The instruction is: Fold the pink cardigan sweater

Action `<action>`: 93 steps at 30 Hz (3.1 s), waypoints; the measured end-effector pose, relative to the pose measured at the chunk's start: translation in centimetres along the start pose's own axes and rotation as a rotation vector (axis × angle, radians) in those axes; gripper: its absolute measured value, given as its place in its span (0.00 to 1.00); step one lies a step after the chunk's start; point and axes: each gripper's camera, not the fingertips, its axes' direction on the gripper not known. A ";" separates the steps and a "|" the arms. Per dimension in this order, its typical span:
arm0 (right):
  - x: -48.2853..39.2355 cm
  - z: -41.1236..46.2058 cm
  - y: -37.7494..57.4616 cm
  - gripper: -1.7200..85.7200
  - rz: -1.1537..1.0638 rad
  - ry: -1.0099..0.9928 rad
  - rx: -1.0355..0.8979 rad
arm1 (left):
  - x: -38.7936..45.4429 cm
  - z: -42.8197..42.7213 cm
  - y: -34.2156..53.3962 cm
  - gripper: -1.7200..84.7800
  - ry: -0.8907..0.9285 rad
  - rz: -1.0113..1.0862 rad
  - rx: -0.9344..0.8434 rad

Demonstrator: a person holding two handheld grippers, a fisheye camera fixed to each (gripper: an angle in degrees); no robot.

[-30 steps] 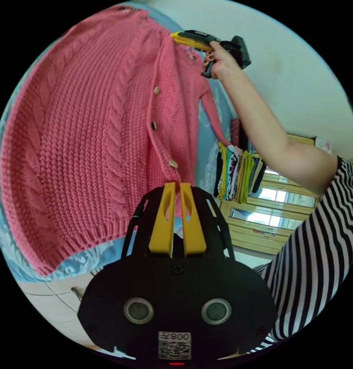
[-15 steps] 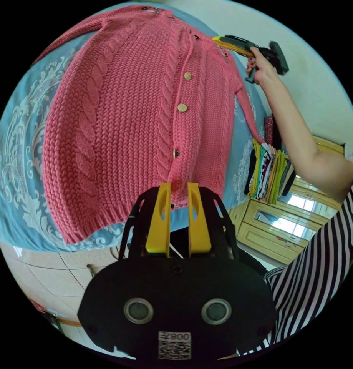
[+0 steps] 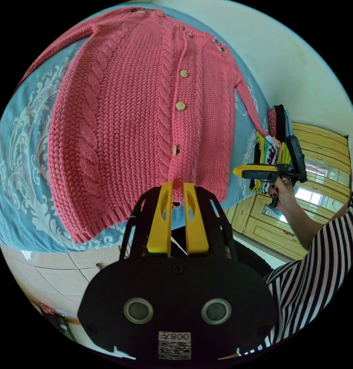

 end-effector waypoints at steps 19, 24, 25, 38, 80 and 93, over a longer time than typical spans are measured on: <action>8.7 4.1 9.0 0.04 0.105 -0.244 -0.003 | 9.1 10.2 -6.9 0.05 -0.083 0.079 -0.120; 10.3 3.3 12.4 0.04 0.134 -0.256 0.032 | 11.1 10.4 -7.9 0.05 -0.150 0.046 -0.093; 10.3 3.1 12.8 0.04 0.134 -0.246 0.038 | 11.5 10.7 -8.5 0.05 -0.141 0.041 -0.075; 8.2 1.6 19.1 0.02 0.003 -0.066 0.117 | 19.5 18.4 -16.3 0.03 -0.156 0.181 -0.128; 30.0 -11.5 41.3 0.07 0.939 -0.196 1.065 | 77.4 45.6 -52.9 0.09 -0.202 1.321 -0.276; 21.6 -16.9 40.3 0.07 0.538 -0.247 1.423 | 71.4 20.5 -54.3 0.06 0.221 1.295 0.051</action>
